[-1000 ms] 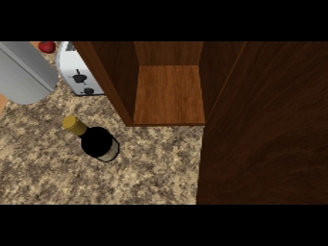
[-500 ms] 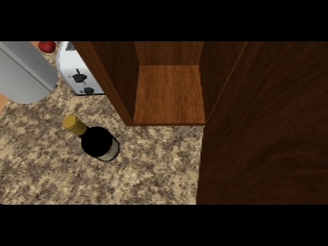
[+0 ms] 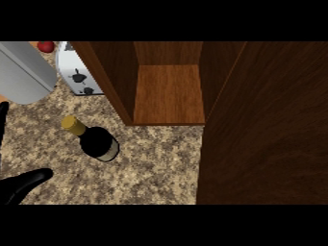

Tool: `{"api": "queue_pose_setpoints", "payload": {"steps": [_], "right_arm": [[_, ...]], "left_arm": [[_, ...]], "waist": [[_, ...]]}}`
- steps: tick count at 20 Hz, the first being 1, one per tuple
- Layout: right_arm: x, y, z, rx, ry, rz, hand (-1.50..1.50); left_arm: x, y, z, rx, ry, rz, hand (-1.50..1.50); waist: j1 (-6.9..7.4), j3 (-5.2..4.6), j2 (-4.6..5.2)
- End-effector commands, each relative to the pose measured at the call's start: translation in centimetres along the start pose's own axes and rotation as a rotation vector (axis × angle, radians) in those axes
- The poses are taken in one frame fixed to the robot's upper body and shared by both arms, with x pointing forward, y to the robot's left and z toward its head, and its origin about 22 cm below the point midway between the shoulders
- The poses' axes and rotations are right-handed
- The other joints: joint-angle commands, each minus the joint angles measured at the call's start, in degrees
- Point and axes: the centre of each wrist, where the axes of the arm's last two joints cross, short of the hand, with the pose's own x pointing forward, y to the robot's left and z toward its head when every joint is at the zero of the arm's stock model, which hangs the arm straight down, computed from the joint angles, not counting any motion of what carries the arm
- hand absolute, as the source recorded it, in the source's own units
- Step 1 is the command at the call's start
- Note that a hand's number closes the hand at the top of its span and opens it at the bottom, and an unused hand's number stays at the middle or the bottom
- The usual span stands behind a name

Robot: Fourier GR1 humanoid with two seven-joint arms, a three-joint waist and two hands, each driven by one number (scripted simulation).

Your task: Pick up the wine, place it into the cabinet and close the cabinet

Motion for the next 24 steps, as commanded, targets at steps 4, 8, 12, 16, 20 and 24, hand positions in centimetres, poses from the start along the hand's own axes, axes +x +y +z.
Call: {"api": "queue_pose_setpoints", "payload": {"steps": [4,8,12,16,20,24], "right_arm": [[2.1,-0.5,1.8,0.037,-0.069,-0.079,-1.50],[2.8,0.6,2.2,0.030,-0.082,-0.088,-1.50],[2.1,-0.1,2.9,0.018,-0.062,-0.072,-1.50],[2.0,-0.1,3.0,0.029,-0.059,-0.078,-1.50],[2.1,-0.9,2.3,0.046,-0.084,-0.070,-1.50],[2.3,-0.5,2.4,0.055,-0.069,-0.081,-1.50]], "left_arm": [[-5.8,1.5,-1.9,0.001,0.058,-0.007,-1.50],[-7.7,3.6,-1.6,0.068,0.038,-0.067,-1.50],[-10.6,6.7,-1.6,0.133,0.029,-0.112,-1.50],[-14.9,6.6,-1.9,0.163,0.048,-0.119,-1.50],[-15.0,7.9,-2.7,0.119,0.101,-0.075,-1.50],[-18.2,7.2,-2.1,0.106,0.143,-0.081,-1.50]], "waist": [[-0.08,0.03,0.10],[0.14,-0.01,-0.01],[-0.16,0.01,-0.04],[-0.39,-0.02,0.07],[0.29,0.01,0.12],[0.12,-0.02,0.17]]}}
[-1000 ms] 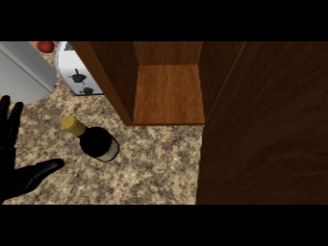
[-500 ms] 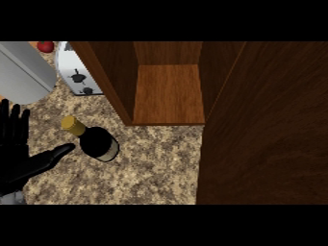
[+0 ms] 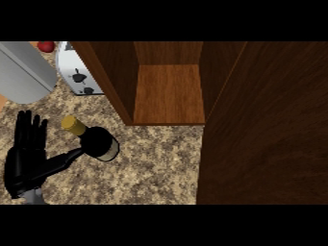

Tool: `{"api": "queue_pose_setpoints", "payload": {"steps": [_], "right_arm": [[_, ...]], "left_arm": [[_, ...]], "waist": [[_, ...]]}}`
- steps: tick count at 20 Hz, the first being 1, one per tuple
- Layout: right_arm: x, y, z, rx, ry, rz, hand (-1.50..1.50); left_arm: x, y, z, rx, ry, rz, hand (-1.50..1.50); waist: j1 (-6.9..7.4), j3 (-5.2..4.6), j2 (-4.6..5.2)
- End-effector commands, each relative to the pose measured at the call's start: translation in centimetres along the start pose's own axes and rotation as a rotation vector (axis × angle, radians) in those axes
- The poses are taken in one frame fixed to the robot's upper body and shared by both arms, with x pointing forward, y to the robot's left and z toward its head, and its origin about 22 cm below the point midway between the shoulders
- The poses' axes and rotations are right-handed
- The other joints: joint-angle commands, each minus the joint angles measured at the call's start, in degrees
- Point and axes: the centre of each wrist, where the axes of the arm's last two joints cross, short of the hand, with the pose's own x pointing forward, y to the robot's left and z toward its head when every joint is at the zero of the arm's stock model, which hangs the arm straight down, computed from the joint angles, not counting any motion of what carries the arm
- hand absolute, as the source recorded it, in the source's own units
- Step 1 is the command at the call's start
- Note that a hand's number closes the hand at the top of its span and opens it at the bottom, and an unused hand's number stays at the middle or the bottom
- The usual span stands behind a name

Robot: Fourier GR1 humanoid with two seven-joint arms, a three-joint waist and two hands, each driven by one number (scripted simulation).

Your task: Pick up the wine, place it into the cabinet and close the cabinet

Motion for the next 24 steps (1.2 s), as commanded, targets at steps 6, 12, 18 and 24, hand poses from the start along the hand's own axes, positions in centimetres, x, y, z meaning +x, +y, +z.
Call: {"api": "queue_pose_setpoints", "payload": {"steps": [6,12,18,24], "right_arm": [[3.1,0.7,1.6,0.039,-0.046,-0.094,-1.50],[2.2,0.3,1.3,0.048,-0.066,-0.080,-1.50],[2.3,-0.4,1.3,0.027,-0.049,-0.070,-1.50],[1.6,-0.3,1.7,0.027,-0.046,-0.077,-1.50]], "left_arm": [[-6.3,0.1,0.6,-0.105,0.087,0.083,-1.50],[-9.2,2.3,0.8,-0.135,0.095,0.135,-1.50],[-12.1,1.1,0.2,-0.135,0.137,0.205,-1.50],[-13.7,-0.2,0.7,-0.148,0.111,0.266,-1.50]], "waist": [[-0.34,-0.04,-0.03],[-0.23,-0.02,-0.02],[-0.49,-0.04,0.09],[-0.23,-0.02,0.02]]}}
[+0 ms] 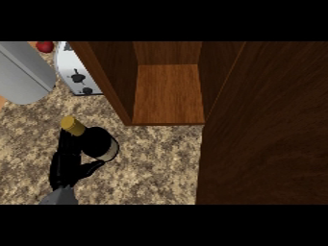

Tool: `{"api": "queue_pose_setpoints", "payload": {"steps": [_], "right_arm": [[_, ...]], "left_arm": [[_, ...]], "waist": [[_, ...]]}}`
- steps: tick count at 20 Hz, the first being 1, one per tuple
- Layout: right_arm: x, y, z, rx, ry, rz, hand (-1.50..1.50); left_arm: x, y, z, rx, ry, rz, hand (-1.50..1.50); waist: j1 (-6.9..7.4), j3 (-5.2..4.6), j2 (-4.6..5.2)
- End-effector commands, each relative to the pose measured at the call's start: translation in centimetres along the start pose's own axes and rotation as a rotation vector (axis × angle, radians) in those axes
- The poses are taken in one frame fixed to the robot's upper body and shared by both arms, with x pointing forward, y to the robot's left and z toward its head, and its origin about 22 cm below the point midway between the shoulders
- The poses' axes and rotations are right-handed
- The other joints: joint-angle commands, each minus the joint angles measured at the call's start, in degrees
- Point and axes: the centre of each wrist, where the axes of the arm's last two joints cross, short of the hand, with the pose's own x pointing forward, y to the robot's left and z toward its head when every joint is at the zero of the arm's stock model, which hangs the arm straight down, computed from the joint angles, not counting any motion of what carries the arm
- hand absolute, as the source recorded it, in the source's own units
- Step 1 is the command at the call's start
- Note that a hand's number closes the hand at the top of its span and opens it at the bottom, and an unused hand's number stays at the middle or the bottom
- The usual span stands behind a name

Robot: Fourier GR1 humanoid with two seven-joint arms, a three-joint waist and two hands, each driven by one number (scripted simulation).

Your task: Pick up the wine, place it into the cabinet and close the cabinet

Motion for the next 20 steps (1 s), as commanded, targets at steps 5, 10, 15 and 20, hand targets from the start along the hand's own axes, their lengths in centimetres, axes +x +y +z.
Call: {"api": "queue_pose_setpoints", "payload": {"steps": [5,10,15,20], "right_arm": [[2.6,0.7,-0.2,0.013,-0.062,-0.069,-1.50],[3.6,0.9,1.0,0.023,-0.047,-0.066,-1.50],[3.2,0.5,0.5,0.055,-0.051,-0.055,-1.50],[3.7,0.9,1.2,0.031,-0.028,-0.033,-1.50]], "left_arm": [[-1.5,1.1,0.1,0.029,-0.023,0.087,-1.50],[-2.1,-1.0,-2.3,-0.006,-0.041,0.107,-1.50],[-2.4,0.5,-1.7,-0.119,-0.016,0.176,1.50],[-2.6,-2.6,-3.3,-0.141,0.001,0.155,1.50]], "waist": [[0.54,0.01,0.00],[-0.25,-0.03,0.12],[-0.57,-0.10,0.36],[-0.36,-0.03,0.10]]}}
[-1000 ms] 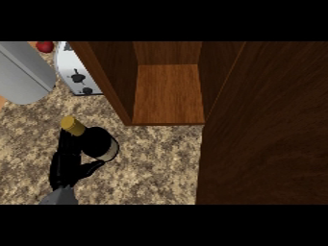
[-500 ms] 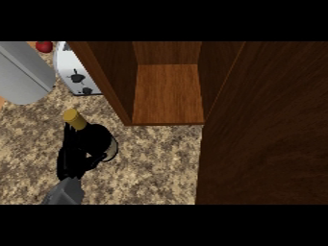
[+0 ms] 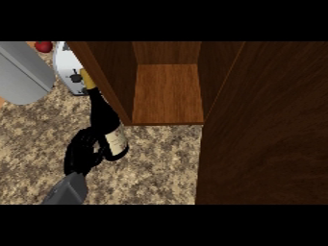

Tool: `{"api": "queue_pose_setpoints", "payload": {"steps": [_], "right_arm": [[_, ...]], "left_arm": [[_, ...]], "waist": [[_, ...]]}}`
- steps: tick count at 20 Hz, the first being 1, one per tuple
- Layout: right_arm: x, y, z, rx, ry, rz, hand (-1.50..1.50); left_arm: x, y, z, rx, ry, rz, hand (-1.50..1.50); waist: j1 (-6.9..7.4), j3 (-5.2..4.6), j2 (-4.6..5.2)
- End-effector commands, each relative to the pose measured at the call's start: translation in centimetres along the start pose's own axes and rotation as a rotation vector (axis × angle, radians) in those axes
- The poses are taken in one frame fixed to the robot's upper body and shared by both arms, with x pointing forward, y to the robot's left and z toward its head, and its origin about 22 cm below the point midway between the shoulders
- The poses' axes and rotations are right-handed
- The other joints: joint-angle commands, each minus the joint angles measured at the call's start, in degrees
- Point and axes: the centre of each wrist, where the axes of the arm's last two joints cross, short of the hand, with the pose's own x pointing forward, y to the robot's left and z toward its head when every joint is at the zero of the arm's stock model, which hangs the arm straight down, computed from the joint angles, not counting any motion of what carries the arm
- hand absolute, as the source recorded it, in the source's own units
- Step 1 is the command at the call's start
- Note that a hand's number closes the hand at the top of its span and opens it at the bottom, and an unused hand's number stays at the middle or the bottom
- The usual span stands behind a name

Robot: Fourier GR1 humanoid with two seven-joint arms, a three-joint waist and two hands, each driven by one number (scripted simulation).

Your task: Pick up the wine, place it into the cabinet and close the cabinet

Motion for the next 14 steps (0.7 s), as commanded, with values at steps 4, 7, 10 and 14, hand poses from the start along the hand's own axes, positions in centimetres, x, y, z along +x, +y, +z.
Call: {"api": "queue_pose_setpoints", "payload": {"steps": [4,7,10,14], "right_arm": [[2.3,0.1,0.8,0.009,-0.044,-0.021,-1.50],[0.2,0.5,-0.2,0.003,-0.040,-0.030,-1.50],[2.3,0.2,1.3,0.002,-0.029,-0.028,-1.50],[1.0,-0.2,1.7,-0.005,-0.024,-0.034,-1.50]], "left_arm": [[0.1,1.0,1.2,-0.146,-0.032,-0.159,1.50],[2.5,2.7,0.4,-0.242,-0.019,-0.299,1.50],[1.7,2.7,1.7,-0.245,-0.111,-0.349,1.50],[2.4,1.6,1.2,-0.240,-0.161,-0.514,1.50]], "waist": [[0.45,0.06,-0.22],[0.74,0.10,-0.32],[0.47,0.07,-0.29],[0.86,0.18,-0.51]]}}
